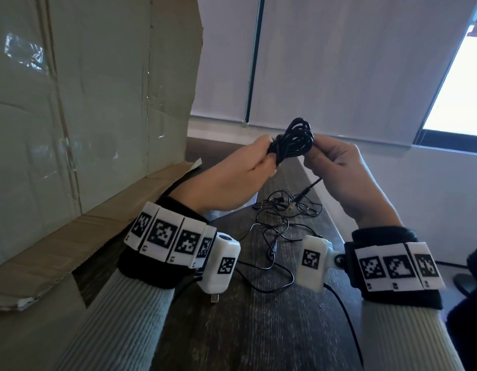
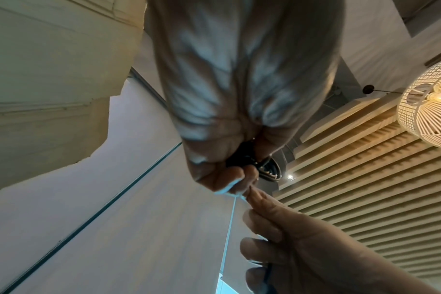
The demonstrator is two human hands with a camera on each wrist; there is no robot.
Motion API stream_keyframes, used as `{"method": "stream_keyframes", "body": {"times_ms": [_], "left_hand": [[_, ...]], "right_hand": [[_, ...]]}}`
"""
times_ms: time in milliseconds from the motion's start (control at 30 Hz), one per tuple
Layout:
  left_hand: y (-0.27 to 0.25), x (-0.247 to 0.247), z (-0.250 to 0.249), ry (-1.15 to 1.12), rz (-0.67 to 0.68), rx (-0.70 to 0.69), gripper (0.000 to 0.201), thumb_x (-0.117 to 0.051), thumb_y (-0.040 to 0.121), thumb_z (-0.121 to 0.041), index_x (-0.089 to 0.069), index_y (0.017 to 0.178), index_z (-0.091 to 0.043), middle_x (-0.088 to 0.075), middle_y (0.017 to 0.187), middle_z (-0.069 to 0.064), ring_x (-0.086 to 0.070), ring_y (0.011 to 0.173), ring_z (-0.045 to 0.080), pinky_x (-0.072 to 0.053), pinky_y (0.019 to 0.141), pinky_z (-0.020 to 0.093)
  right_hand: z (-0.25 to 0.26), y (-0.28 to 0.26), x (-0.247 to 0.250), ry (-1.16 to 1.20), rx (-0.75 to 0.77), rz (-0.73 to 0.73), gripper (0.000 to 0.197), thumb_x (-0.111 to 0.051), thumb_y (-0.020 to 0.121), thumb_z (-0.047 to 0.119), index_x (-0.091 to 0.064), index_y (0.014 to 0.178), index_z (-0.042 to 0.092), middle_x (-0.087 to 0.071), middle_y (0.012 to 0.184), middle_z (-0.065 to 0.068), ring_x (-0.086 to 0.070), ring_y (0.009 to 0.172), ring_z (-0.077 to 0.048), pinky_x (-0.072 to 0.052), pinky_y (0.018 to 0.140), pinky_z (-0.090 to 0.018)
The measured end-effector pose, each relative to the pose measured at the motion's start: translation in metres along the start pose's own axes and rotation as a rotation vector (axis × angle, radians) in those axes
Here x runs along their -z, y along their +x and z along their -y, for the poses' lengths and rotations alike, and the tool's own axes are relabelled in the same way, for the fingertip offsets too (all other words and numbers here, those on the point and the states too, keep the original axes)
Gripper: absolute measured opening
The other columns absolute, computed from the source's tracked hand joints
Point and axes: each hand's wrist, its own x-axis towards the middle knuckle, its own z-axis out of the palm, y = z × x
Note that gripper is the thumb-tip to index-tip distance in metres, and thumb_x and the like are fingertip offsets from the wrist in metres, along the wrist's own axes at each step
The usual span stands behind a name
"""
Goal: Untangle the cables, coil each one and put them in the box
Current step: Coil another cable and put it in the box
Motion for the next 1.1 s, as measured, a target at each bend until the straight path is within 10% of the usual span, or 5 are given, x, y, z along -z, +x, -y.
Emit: {"method": "stream_keyframes", "body": {"times_ms": [133,367,467,600,1100], "left_hand": [[0.003,-0.001,0.006,0.021,-0.119,-0.006,0.031,-0.028,0.098,-0.029,-0.045,0.096,-0.004,-0.050,0.080,0.018,-0.045,0.071,0.034,-0.043,0.069,0.052],[0.010,0.003,0.038,0.413,-0.497,0.083,0.019,-0.037,0.099,-0.008,-0.051,0.109,0.001,-0.046,0.079,0.005,-0.040,0.062,0.014,-0.026,0.054,0.024],[0.011,0.002,0.047,0.535,-0.401,0.145,0.021,-0.038,0.096,-0.001,-0.052,0.111,0.000,-0.053,0.090,0.013,-0.048,0.077,0.025,-0.026,0.060,0.026],[0.014,-0.004,0.037,0.605,-0.238,0.087,0.041,-0.044,0.091,0.007,-0.051,0.127,-0.011,-0.055,0.108,0.015,-0.054,0.086,0.027,-0.043,0.069,0.035],[0.010,-0.005,0.029,0.628,-0.041,-0.226,0.026,-0.041,0.098,-0.016,-0.056,0.120,-0.014,-0.056,0.096,0.006,-0.054,0.089,0.025,-0.045,0.076,0.045]], "right_hand": [[0.000,0.001,-0.007,-0.083,-0.043,-0.020,0.019,-0.048,0.100,0.013,-0.068,0.099,0.015,-0.051,0.046,0.024,-0.041,0.045,0.004,-0.032,0.050,-0.008],[0.006,0.003,-0.028,-0.536,-0.143,0.319,0.028,-0.045,0.101,0.019,-0.063,0.081,0.029,-0.048,0.050,0.015,-0.049,0.049,0.005,-0.031,0.054,-0.018],[0.016,0.003,-0.029,-0.764,-0.079,0.272,0.023,-0.048,0.099,0.024,-0.070,0.094,0.026,-0.055,0.074,0.008,-0.052,0.074,-0.015,-0.041,0.077,-0.032],[0.026,0.003,-0.017,-0.939,0.116,0.037,0.017,-0.055,0.096,0.028,-0.072,0.099,0.031,-0.048,0.084,0.004,-0.044,0.089,-0.016,-0.025,0.086,-0.037],[0.000,0.002,0.011,-0.438,0.128,0.046,0.015,-0.061,0.092,0.021,-0.073,0.091,0.030,-0.053,0.074,0.006,-0.051,0.072,-0.006,-0.039,0.073,-0.020]]}}
